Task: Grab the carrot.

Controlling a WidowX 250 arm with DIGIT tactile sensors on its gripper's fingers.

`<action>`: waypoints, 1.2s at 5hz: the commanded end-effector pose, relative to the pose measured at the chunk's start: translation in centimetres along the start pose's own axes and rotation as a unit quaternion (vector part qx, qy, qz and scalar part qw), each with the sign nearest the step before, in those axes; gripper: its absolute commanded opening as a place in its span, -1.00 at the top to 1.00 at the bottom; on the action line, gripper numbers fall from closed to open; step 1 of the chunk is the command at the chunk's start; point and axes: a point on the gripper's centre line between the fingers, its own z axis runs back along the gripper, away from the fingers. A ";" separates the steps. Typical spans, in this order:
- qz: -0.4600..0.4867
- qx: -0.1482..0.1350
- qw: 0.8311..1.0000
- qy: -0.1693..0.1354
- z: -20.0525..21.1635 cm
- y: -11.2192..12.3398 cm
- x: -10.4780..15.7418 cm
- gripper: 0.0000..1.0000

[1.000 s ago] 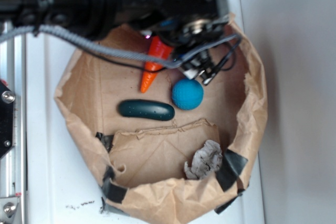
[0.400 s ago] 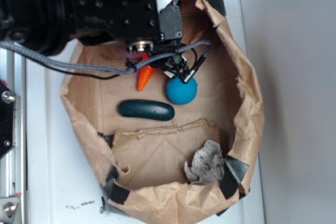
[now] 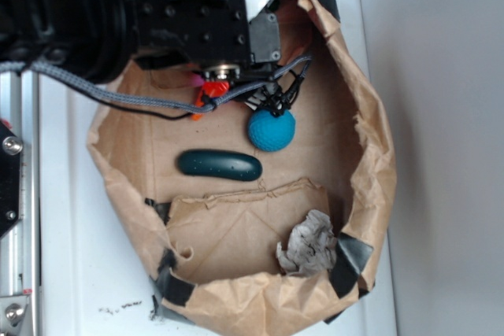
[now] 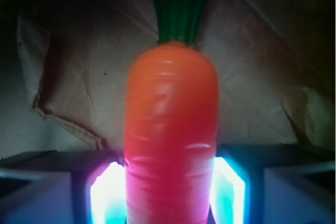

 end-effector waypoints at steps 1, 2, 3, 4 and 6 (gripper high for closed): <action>-0.012 -0.038 0.999 0.010 4.9 -0.3 1.6 1.00; -0.026 -0.070 0.997 0.036 9.4 -0.6 1.5 1.00; -0.032 -0.088 0.995 0.045 12.3 -0.8 1.1 1.00; -0.066 -0.112 0.991 0.043 14.6 -0.9 0.2 1.00; -0.143 -0.163 0.976 -0.033 16.5 -0.9 -2.2 1.00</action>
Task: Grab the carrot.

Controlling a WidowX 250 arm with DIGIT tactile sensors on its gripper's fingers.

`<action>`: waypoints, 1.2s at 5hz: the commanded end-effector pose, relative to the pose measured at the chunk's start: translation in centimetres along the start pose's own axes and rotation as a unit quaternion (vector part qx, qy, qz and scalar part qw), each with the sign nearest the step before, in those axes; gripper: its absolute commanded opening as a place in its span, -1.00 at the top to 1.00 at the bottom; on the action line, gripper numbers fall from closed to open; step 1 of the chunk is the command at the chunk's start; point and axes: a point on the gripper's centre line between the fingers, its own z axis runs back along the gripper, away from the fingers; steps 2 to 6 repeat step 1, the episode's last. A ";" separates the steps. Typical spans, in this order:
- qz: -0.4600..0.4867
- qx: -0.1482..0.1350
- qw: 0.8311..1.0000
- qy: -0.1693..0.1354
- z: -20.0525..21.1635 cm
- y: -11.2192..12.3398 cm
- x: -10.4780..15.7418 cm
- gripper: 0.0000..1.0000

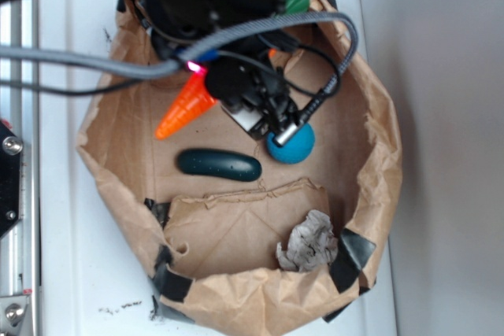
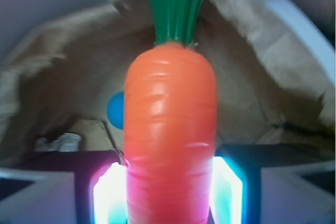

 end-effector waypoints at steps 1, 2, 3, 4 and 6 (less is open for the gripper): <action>-0.092 0.002 0.988 -0.121 1.0 -0.6 -0.6 -1.00; -0.092 0.002 0.988 -0.121 1.0 -0.6 -0.6 -1.00; -0.092 0.002 0.988 -0.121 1.0 -0.6 -0.6 -1.00; -0.092 0.002 0.988 -0.121 1.0 -0.6 -0.6 -1.00; -0.092 0.002 0.988 -0.121 1.0 -0.6 -0.6 -1.00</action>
